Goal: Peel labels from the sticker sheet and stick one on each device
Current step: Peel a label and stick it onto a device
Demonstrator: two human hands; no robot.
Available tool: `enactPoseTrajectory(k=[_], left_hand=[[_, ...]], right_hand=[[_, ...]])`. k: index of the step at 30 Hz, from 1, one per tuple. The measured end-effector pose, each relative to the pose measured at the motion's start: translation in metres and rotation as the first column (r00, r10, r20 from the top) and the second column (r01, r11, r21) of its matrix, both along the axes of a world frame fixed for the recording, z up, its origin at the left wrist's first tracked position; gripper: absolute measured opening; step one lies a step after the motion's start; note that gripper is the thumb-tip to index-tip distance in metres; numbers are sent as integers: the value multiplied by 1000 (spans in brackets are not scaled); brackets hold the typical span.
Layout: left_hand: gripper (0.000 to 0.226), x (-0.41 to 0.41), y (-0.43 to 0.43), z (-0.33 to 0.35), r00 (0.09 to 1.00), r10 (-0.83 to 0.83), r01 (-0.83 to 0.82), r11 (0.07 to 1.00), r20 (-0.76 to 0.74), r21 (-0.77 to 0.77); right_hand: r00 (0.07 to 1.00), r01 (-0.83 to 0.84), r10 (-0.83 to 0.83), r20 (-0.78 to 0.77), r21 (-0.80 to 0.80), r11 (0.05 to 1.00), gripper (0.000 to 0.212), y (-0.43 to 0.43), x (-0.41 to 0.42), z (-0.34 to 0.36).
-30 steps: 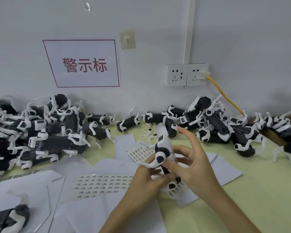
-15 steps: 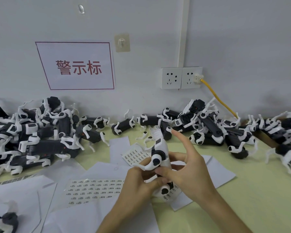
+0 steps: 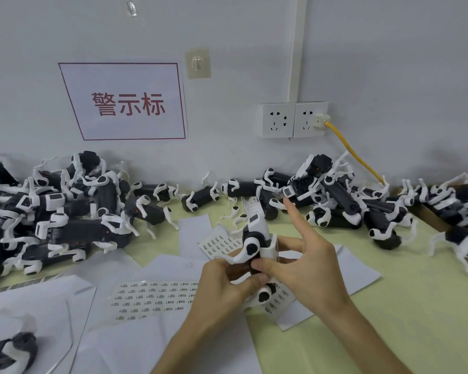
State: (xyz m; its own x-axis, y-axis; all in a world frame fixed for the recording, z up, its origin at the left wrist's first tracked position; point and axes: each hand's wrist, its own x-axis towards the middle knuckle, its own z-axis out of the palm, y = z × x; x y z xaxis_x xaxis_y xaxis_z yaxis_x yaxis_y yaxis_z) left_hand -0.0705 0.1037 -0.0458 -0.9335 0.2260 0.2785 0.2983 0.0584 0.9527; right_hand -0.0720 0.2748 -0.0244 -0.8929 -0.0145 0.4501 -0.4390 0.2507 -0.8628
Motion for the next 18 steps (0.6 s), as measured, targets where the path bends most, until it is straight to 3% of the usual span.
enactPoseTrajectory(k=[6,9,10,12,14,16,18], left_hand=[[31,-4,-11,7,986,-124,110,986,109,129],[39,-4,-10,8,977,-103,57,969,184,239],[42,-4,-8,8,974,-81,22,963,213,269],[41,-6,-7,6,965,-35,-48,950,258,310],[35,-7,-7,5,958,-13,-87,939,286,334],[34,-8,-7,5,945,15,-128,937,327,325],[45,-8,-7,7,929,32,-174,917,370,359]], right_hand=[[943,-267,276,186,-73,961,116,39,-5,18],[915,-331,357,191,-155,931,114,49,-5,27],[944,-261,286,167,-155,953,117,49,-6,27],[988,112,-108,109,-37,993,130,52,-11,23],[893,432,-445,62,160,888,134,55,-15,20],[865,482,-494,90,121,868,122,57,-18,14],[927,364,-351,133,-88,927,105,50,-18,13]])
